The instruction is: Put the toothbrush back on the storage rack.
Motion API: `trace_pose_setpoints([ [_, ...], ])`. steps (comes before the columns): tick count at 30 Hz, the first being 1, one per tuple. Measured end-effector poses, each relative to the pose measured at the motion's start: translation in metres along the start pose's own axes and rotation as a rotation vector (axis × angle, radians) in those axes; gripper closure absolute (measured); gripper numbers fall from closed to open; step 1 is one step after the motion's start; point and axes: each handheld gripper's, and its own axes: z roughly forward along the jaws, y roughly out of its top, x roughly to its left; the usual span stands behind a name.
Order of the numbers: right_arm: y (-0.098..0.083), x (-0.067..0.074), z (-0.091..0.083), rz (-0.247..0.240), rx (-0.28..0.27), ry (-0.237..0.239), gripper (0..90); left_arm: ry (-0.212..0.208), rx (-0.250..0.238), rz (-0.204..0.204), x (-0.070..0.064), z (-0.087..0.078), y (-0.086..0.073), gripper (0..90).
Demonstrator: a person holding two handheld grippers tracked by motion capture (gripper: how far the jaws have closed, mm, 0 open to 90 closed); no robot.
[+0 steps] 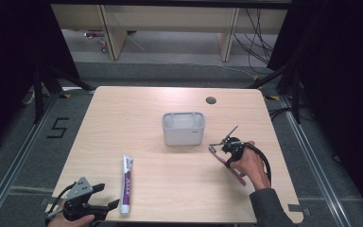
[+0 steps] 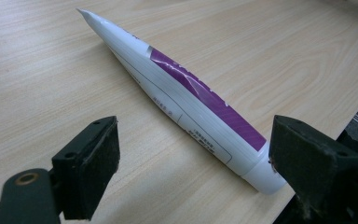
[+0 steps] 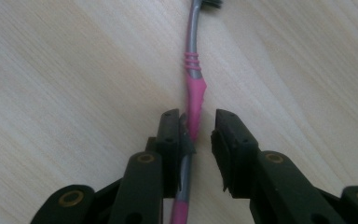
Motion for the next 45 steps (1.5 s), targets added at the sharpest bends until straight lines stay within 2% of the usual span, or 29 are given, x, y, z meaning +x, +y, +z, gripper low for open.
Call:
trace_pose_setpoints([
  [4, 0.004, 0.000, 0.004, -0.003, 0.030, 0.007, 71.7, 0.001, 0.004, 0.007, 0.001, 0.000, 0.000, 16.0],
  [6, 0.005, 0.000, 0.006, -0.003, 0.039, 0.004, 71.9, -0.001, -0.002, -0.003, 0.000, 0.000, 0.000, 16.0],
  [7, 0.006, -0.001, 0.007, -0.017, 0.040, 0.003, 72.2, -0.001, -0.002, -0.003, 0.000, 0.000, 0.000, 16.0],
  [9, 0.008, 0.001, 0.007, -0.004, 0.054, 0.007, 72.9, 0.008, 0.014, 0.019, 0.002, -0.001, 0.000, 16.0],
  [10, 0.008, 0.000, 0.008, -0.031, 0.043, 0.005, 73.2, 0.001, 0.003, 0.007, 0.001, 0.000, 0.000, 16.0],
  [11, 0.010, 0.001, 0.007, -0.012, 0.058, 0.013, 73.7, 0.000, -0.002, -0.002, 0.000, 0.000, 0.000, 16.0],
  [15, 0.015, 0.002, 0.007, -0.023, 0.082, 0.015, 75.8, 0.001, -0.003, -0.003, 0.000, 0.000, 0.000, 16.0],
  [16, 0.016, 0.003, 0.007, -0.010, 0.089, 0.014, 76.7, -0.002, -0.007, -0.004, 0.000, 0.000, 0.000, 16.0],
  [19, 0.017, 0.001, 0.008, -0.026, 0.106, 0.019, 77.4, -0.001, -0.005, -0.005, 0.000, 0.000, 0.000, 16.0],
  [22, 0.016, 0.000, 0.010, -0.007, 0.117, 0.024, 79.3, -0.003, -0.005, -0.003, -0.001, 0.000, 0.000, 16.0],
  [23, 0.015, -0.003, 0.011, -0.036, 0.107, 0.020, 80.1, -0.004, -0.005, -0.003, -0.001, 0.000, 0.000, 16.0],
  [24, 0.017, -0.001, 0.010, 0.004, 0.120, 0.028, 80.9, -0.003, -0.005, -0.004, -0.001, 0.001, 0.000, 16.0],
  [26, 0.016, -0.003, 0.010, -0.026, 0.115, 0.037, 81.2, -0.003, -0.001, -0.001, 0.000, 0.001, 0.000, 16.0],
  [27, 0.017, -0.001, 0.010, 0.008, 0.125, 0.035, 81.4, -0.005, -0.004, -0.001, 0.000, 0.001, 0.000, 16.0],
  [28, 0.017, -0.001, 0.010, 0.013, 0.130, 0.040, 81.6, -0.005, -0.003, -0.001, 0.000, 0.001, 0.000, 16.0],
  [30, 0.018, -0.003, 0.010, -0.009, 0.129, 0.049, 81.8, -0.002, -0.004, -0.004, -0.001, 0.001, 0.000, 16.0],
  [32, 0.019, -0.002, 0.010, 0.022, 0.149, 0.063, 82.0, -0.005, -0.005, -0.002, 0.000, 0.001, 0.000, 16.0],
  [33, 0.019, -0.005, 0.011, -0.019, 0.147, 0.057, 82.0, -0.002, -0.001, -0.001, 0.000, 0.001, 0.000, 16.0],
  [34, 0.020, -0.002, 0.010, 0.035, 0.170, 0.066, 82.0, -0.002, -0.002, -0.002, 0.000, 0.001, 0.000, 16.0],
  [35, 0.021, -0.004, 0.011, 0.000, 0.156, 0.053, 82.1, -0.002, -0.003, -0.003, 0.000, 0.001, 0.000, 16.0],
  [36, 0.022, -0.003, 0.011, 0.010, 0.165, 0.053, 82.1, -0.002, -0.004, -0.004, -0.001, 0.001, 0.000, 16.0],
  [37, 0.021, -0.003, 0.012, -0.004, 0.170, 0.060, 82.2, -0.006, -0.008, -0.003, 0.000, 0.001, 0.000, 16.0],
  [39, 0.021, -0.007, 0.014, -0.060, 0.155, 0.035, 82.2, -0.003, -0.005, -0.003, -0.001, 0.000, 0.000, 16.0],
  [42, 0.021, -0.003, 0.012, 0.003, 0.182, 0.033, 82.3, -0.006, -0.007, -0.002, -0.001, 0.001, 0.000, 16.0],
  [43, 0.021, -0.003, 0.012, 0.003, 0.180, 0.032, 82.3, -0.006, -0.006, 0.000, -0.001, 0.001, 0.000, 16.0],
  [44, 0.020, -0.006, 0.012, -0.048, 0.150, 0.022, 82.3, -0.005, -0.007, -0.003, -0.001, 0.001, 0.000, 16.0],
  [45, 0.021, -0.004, 0.009, -0.004, 0.143, 0.038, 82.4, -0.001, -0.002, -0.001, 0.000, 0.001, 0.000, 16.0],
])
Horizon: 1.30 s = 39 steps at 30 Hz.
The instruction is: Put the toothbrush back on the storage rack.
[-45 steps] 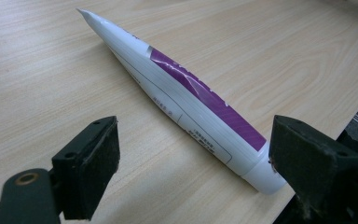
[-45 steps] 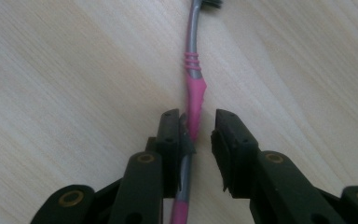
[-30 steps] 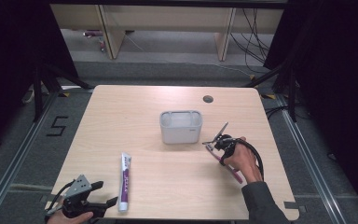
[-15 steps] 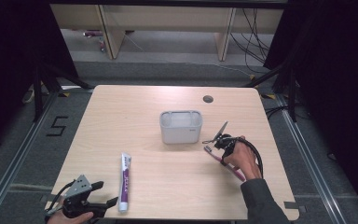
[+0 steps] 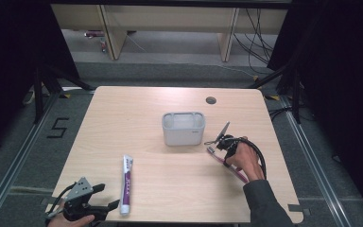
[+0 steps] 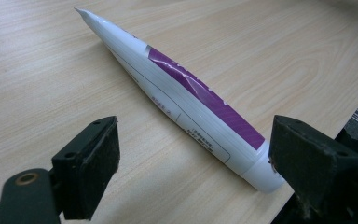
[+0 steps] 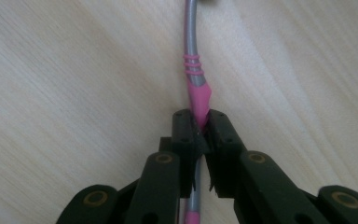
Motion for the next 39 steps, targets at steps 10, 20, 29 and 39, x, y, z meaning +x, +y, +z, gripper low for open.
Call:
trace_pose_setpoints([
  [10, -0.013, -0.006, -0.024, 0.013, -0.130, 0.012, 82.4, -0.003, -0.006, -0.001, 0.000, 0.000, 0.000, 16.0],
  [20, -0.027, -0.012, -0.047, 0.081, -0.312, -0.006, 82.4, 0.000, 0.001, 0.001, 0.000, 0.000, 0.000, 16.1],
  [29, -0.037, -0.015, -0.059, 0.133, -0.476, -0.017, 82.5, -0.002, -0.005, -0.002, 0.000, 0.000, 0.000, 16.1],
  [39, -0.045, -0.020, -0.066, 0.159, -0.616, -0.033, 82.4, -0.002, -0.002, 0.001, 0.000, 0.000, 0.000, 16.1],
])
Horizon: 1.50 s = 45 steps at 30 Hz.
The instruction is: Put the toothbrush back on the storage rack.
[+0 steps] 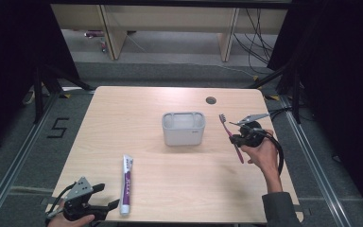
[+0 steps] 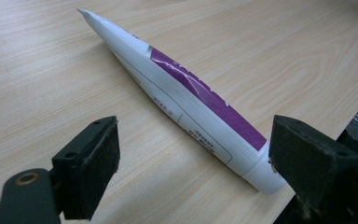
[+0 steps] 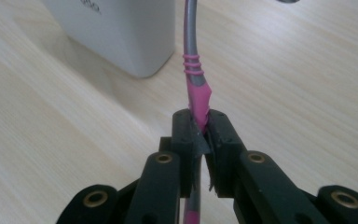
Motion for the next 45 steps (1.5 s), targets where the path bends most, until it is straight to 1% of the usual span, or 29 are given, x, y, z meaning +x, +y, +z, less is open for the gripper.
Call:
trace_pose_setpoints([
  [1, 0.000, -0.002, 0.001, -0.023, -0.034, -0.003, 82.5, 0.003, 0.006, 0.007, 0.000, 0.000, 0.000, 16.1],
  [2, 0.000, 0.000, -0.002, 0.025, -0.021, 0.017, 82.5, -0.002, 0.001, 0.001, 0.000, 0.000, 0.000, 16.1],
  [3, 0.000, 0.000, -0.001, 0.030, -0.055, 0.017, 82.5, 0.010, 0.004, 0.000, 0.000, 0.000, 0.000, 16.1],
  [4, 0.001, -0.004, -0.003, -0.015, -0.076, 0.008, 82.4, 0.003, 0.001, -0.002, 0.000, 0.000, 0.000, 16.1],
  [5, 0.002, -0.003, -0.004, 0.015, -0.097, 0.020, 82.5, 0.004, 0.001, -0.002, 0.000, 0.000, 0.000, 16.1],
  [6, 0.002, -0.002, -0.006, 0.039, -0.081, 0.024, 82.4, 0.006, 0.003, 0.000, 0.000, 0.000, 0.000, 16.1],
  [8, 0.004, -0.005, -0.009, 0.020, -0.130, 0.010, 82.4, 0.003, 0.002, -0.002, 0.000, 0.000, 0.000, 16.1],
  [10, 0.005, -0.005, -0.012, 0.065, -0.161, 0.001, 82.5, 0.001, 0.004, 0.000, 0.000, 0.000, 0.000, 16.1],
  [12, 0.008, -0.005, -0.015, 0.081, -0.183, 0.006, 82.5, -0.002, -0.001, 0.000, 0.000, 0.001, 0.000, 16.1],
  [13, 0.009, -0.006, -0.016, 0.063, -0.193, 0.006, 82.5, 0.000, 0.006, 0.002, 0.000, 0.000, 0.000, 16.1],
  [14, 0.010, -0.005, -0.016, 0.080, -0.202, 0.005, 82.5, 0.009, 0.005, 0.000, 0.000, 0.000, 0.000, 16.1],
  [16, 0.012, -0.007, -0.017, 0.075, -0.238, 0.013, 82.5, 0.007, 0.004, 0.000, 0.000, 0.000, 0.000, 16.1],
  [17, 0.013, -0.005, -0.015, 0.105, -0.250, 0.033, 82.5, 0.000, 0.007, 0.002, 0.000, 0.000, 0.000, 16.1],
  [20, 0.015, -0.006, -0.014, 0.092, -0.276, 0.026, 82.5, 0.000, 0.002, 0.000, 0.000, 0.000, 0.000, 16.1],
  [21, 0.016, -0.003, -0.013, 0.125, -0.283, 0.050, 82.5, 0.001, 0.007, 0.001, 0.000, 0.000, 0.000, 16.1],
  [22, 0.017, -0.004, -0.013, 0.103, -0.294, 0.044, 82.5, 0.000, 0.004, 0.001, 0.000, 0.000, 0.000, 16.1],
  [23, 0.018, -0.001, -0.012, 0.131, -0.298, 0.049, 82.4, -0.001, 0.006, 0.002, 0.000, 0.000, 0.000, 16.1],
  [24, 0.019, -0.003, -0.011, 0.104, -0.310, 0.042, 82.5, 0.007, 0.004, 0.001, 0.000, 0.000, 0.000, 16.1],
  [25, 0.021, 0.000, -0.010, 0.146, -0.317, 0.071, 82.5, 0.002, 0.001, -0.001, 0.000, 0.000, 0.000, 16.1],
  [27, 0.023, 0.000, -0.009, 0.131, -0.332, 0.068, 82.5, 0.002, 0.002, -0.001, 0.000, 0.000, 0.000, 16.1],
  [28, 0.024, 0.003, -0.007, 0.156, -0.348, 0.072, 82.5, 0.002, 0.003, 0.000, 0.000, 0.000, 0.000, 16.1],
  [29, 0.025, 0.002, -0.007, 0.123, -0.350, 0.064, 82.5, 0.002, 0.002, 0.000, 0.000, 0.000, 0.000, 16.1],
  [32, 0.029, 0.007, -0.004, 0.152, -0.375, 0.078, 82.5, 0.002, 0.002, 0.000, 0.000, 0.000, 0.000, 16.1],
  [35, 0.034, 0.009, -0.002, 0.124, -0.394, 0.082, 82.5, 0.002, 0.001, -0.001, 0.000, 0.000, 0.000, 16.1],
  [37, 0.037, 0.012, 0.000, 0.136, -0.417, 0.079, 82.5, 0.002, 0.005, 0.004, 0.001, -0.001, 0.000, 16.1],
  [39, 0.041, 0.012, 0.000, 0.124, -0.422, 0.064, 82.5, 0.001, 0.009, 0.007, 0.001, -0.001, 0.000, 16.1],
  [41, 0.045, 0.014, 0.001, 0.134, -0.432, 0.078, 82.5, 0.001, 0.004, 0.003, 0.001, -0.001, 0.000, 16.1],
  [42, 0.047, 0.016, 0.001, 0.159, -0.429, 0.087, 82.5, 0.001, 0.004, 0.003, 0.000, -0.001, 0.000, 16.1],
  [45, 0.052, 0.018, 0.003, 0.136, -0.446, 0.085, 82.5, 0.001, 0.004, 0.003, 0.000, -0.001, 0.000, 16.1],
])
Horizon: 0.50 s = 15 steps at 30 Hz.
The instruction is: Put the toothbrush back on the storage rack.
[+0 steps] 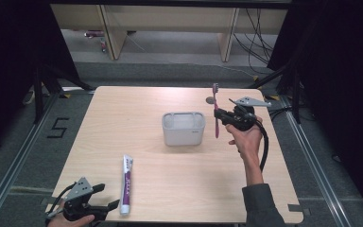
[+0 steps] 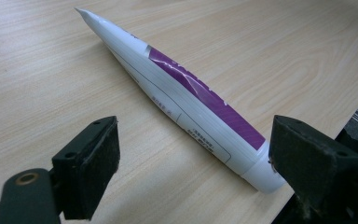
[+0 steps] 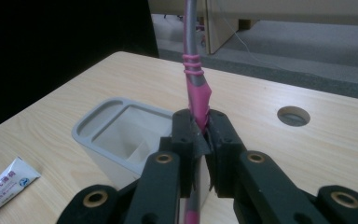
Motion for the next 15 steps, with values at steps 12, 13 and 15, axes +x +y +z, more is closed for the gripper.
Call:
trace_pose_setpoints([
  [12, 0.011, 0.009, 0.017, -0.013, -0.038, 0.021, 82.5, -0.001, -0.001, 0.000, 0.000, 0.000, 0.000, 16.1],
  [13, 0.012, 0.011, 0.019, 0.009, -0.045, 0.018, 82.5, -0.002, -0.001, 0.001, 0.000, 0.000, 0.000, 16.1],
  [15, 0.014, 0.010, 0.022, 0.000, -0.046, 0.024, 82.5, -0.005, -0.003, 0.001, 0.000, 0.000, 0.000, 16.1],
])
